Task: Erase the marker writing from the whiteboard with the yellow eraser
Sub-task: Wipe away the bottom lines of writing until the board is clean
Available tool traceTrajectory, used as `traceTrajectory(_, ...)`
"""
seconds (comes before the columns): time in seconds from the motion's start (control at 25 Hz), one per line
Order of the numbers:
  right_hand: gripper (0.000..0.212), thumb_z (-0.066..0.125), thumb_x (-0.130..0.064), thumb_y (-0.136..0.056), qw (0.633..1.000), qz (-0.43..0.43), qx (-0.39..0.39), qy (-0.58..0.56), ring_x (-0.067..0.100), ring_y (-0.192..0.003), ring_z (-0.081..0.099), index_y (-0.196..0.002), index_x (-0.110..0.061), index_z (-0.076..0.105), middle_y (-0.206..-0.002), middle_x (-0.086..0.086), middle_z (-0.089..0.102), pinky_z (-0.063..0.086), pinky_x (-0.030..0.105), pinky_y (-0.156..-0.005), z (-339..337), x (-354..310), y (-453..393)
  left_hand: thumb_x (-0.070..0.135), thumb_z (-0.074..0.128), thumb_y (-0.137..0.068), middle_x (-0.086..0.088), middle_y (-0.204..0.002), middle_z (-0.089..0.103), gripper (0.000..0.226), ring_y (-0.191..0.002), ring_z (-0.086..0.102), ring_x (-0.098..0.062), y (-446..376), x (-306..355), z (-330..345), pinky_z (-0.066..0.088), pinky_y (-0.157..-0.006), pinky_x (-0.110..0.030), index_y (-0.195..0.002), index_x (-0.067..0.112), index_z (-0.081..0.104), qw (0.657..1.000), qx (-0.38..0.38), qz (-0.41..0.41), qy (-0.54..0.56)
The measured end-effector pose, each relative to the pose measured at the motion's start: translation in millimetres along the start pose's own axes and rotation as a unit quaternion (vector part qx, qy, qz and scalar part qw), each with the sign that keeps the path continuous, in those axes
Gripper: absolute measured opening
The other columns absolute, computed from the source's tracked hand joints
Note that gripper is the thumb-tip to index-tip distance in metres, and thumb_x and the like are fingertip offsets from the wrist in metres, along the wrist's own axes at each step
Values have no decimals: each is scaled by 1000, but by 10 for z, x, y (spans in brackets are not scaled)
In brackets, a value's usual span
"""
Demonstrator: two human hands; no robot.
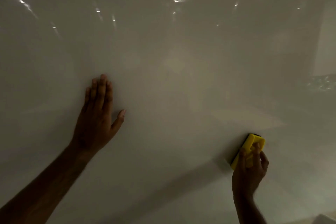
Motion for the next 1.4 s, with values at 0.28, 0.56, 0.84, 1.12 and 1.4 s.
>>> traceTrajectory(0.28, 59, 65, -36, -97, 996, -85, -3, -36, 33, -119, 55, -151, -15, 55, -134, 24, 49, 42, 28, -107, 431, -1001, -121, 45, 41, -109, -27, -179, 7, 85, -167, 9, -45, 333, -774, -264, 16, -135, -57, -169, -9, 15, 999, -9, -44, -16)
traceTrajectory(0.56, 40, 74, -33, -90, 977, -170, -8, -126, 18, -102, 56, -128, -20, 72, -119, 4, 46, 53, 38, -100, 999, -2546, -453, 45, 40, -110, -26, -180, 6, 84, -167, 10, -44, 465, -1247, -422, 18, -135, -56, -169, -9, 15, 997, -13, -76, -9)
traceTrajectory(0.84, 44, 62, -51, -87, 946, -310, -73, -66, 40, -107, 58, -127, -33, 70, -124, 14, 55, 51, 52, -98, 1695, -4041, -10, 48, 37, -110, -26, -180, 7, 84, -167, 11, -43, 477, -1456, -584, 15, -136, -54, -169, -8, 15, 996, -5, -85, 4)
traceTrajectory(1.12, 60, 67, -40, -90, 757, -612, -207, 97, 41, -101, 56, -147, -22, 60, -134, 13, 61, 53, 47, -84, 2328, -4559, 1554, 47, 38, -109, -25, -180, 7, 85, -167, 10, -43, 686, -1484, -722, 19, -135, -58, -169, -7, 14, 992, -7, -125, 10)
traceTrajectory(1.4, 53, 75, -38, -86, 617, -719, -261, 182, 32, -100, 55, -137, -27, 63, -137, 4, 61, 51, 43, -82, 1818, -3429, 1540, 47, 38, -109, -25, -180, 8, 84, -167, 12, -44, 981, -1179, -673, 20, -134, -58, -169, -8, 16, 991, -37, -131, 12)
Point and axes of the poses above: each hand's wrist, its own y-axis away from the middle knuckle, its own z-axis out of the palm, x = y × z, the point moved 3 cm from there along -y, towards the middle knuckle
